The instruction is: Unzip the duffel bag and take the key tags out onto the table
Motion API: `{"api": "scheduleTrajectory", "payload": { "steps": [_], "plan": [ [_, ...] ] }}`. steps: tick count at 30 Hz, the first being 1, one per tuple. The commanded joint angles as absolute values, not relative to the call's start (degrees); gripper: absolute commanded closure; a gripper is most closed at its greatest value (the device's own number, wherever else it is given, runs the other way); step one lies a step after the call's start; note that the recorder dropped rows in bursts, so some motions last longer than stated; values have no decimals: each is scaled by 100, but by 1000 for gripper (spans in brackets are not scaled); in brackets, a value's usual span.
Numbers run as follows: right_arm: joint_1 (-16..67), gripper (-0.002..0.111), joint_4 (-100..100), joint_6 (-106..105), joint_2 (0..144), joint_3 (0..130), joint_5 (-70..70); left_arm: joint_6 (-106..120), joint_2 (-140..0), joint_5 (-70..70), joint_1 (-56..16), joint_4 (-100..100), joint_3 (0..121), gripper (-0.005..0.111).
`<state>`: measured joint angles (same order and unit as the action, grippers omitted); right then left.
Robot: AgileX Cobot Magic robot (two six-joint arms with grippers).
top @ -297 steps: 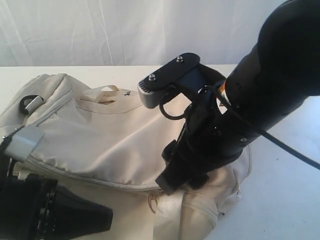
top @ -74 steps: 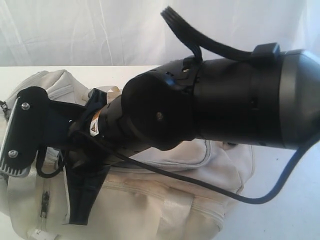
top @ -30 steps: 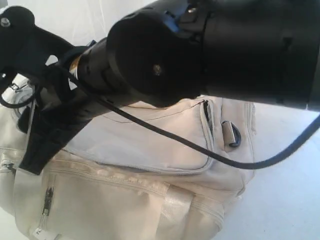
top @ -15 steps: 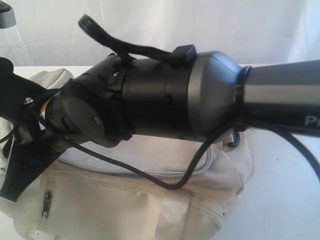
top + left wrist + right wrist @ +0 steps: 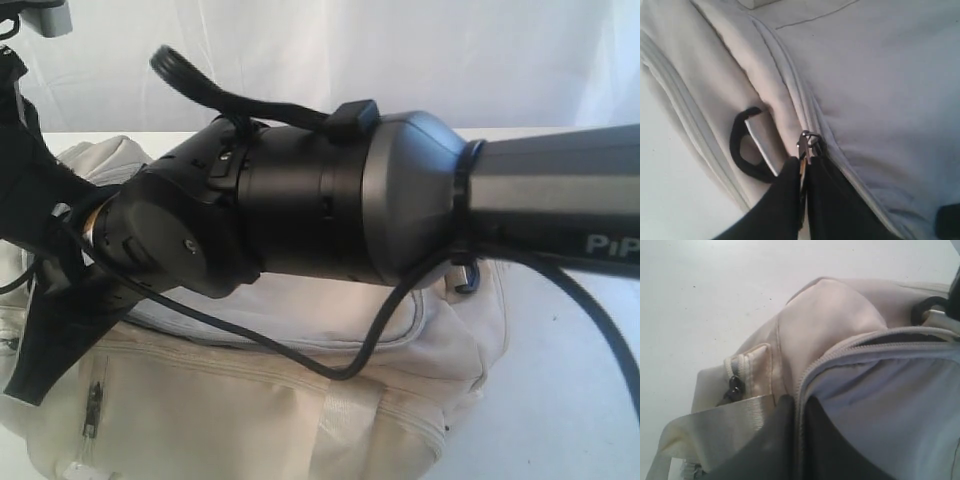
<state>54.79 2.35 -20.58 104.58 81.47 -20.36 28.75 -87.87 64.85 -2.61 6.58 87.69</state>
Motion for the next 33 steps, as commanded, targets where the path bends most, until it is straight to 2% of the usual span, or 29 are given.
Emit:
{"api": "scheduleTrajectory", "payload": {
  "steps": [1,8,18,28,30,33],
  "plan": [
    [5503,108,287,-2028,10457,8163,-2260,2936,-9090,6996,-243,679,9191,107],
    [5744,108,287,-2028,10457,8163,-2260,2979,-9611,6923,-243,657,9609,107],
    [5819,108,286,-2028,10457,8163,-2379,2993,-10310,5730,-243,644,10216,107],
    [5819,108,276,-2028,10457,8163,-2432,2976,-10657,4619,-243,644,10275,106],
    [5819,108,276,-2028,10457,8163,-2432,2976,-10657,4648,-243,644,10275,100],
    [5819,108,276,-2028,10457,8163,-2432,2976,-10657,4888,-243,617,10275,74]
  ]
}}
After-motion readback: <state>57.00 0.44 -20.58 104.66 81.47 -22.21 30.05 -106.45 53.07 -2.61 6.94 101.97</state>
